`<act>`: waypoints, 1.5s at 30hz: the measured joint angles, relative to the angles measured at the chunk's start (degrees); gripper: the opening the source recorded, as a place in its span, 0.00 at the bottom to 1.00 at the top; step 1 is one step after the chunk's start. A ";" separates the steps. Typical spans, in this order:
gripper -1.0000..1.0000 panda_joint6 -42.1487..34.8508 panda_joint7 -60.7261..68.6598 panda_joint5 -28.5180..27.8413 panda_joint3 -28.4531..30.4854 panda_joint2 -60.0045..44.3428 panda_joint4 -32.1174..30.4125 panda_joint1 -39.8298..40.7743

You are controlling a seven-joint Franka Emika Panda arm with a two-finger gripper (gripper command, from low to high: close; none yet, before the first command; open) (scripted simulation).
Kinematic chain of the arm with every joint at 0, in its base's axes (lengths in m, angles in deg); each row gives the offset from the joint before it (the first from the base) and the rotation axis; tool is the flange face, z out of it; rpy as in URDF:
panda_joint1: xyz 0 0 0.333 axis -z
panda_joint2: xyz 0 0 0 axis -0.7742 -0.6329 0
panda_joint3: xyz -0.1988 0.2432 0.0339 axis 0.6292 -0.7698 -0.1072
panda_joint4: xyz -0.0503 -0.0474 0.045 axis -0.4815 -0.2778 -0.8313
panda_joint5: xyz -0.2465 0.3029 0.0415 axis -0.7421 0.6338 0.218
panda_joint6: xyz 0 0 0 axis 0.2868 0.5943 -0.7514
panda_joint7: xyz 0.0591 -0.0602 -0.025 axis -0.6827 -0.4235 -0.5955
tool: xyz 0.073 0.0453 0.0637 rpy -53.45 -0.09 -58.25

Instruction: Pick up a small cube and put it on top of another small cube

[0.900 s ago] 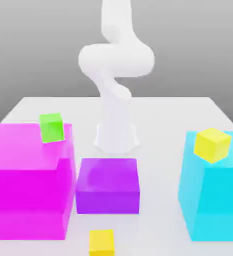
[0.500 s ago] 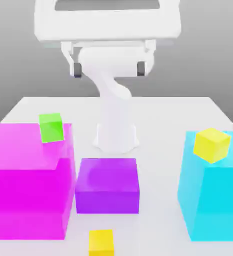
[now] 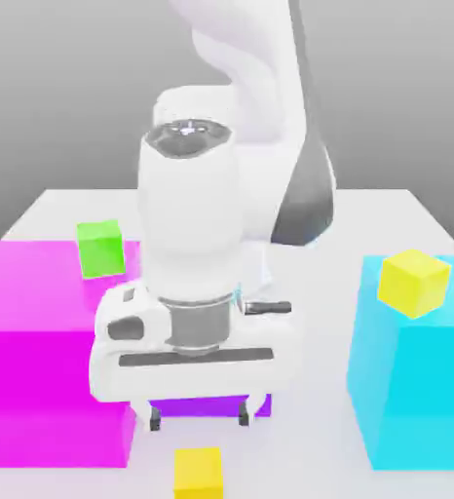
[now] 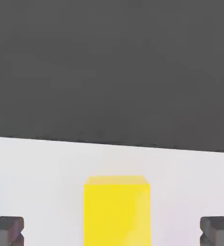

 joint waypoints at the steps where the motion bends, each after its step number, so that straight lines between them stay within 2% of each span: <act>1: 0.50 1.48 0.24 0.22 -0.19 -2.07 0.25 0.17; 4: 0.50 6.34 0.95 1.09 -1.11 -8.30 1.30 0.92; 5: 0.00 7.26 1.08 1.25 -1.30 -9.44 1.51 1.08; 11: 0.00 7.69 1.07 1.26 -1.43 -10.01 1.62 1.20; 14: 0.00 4.56 0.51 0.50 -0.95 -6.10 0.86 0.86; 16: 0.00 1.38 0.08 -0.07 -0.41 -2.20 0.12 0.46; 20: 0.00 -7.52 -0.17 -0.03 0.78 2.49 2.90 1.18; 29: 0.00 -29.39 -3.37 1.35 4.25 18.50 6.07 6.58; 43: 0.00 -44.29 -17.25 -5.33 4.43 47.40 -5.03 17.01; 45: 0.00 -44.30 -19.78 -6.93 3.61 51.24 -7.91 18.92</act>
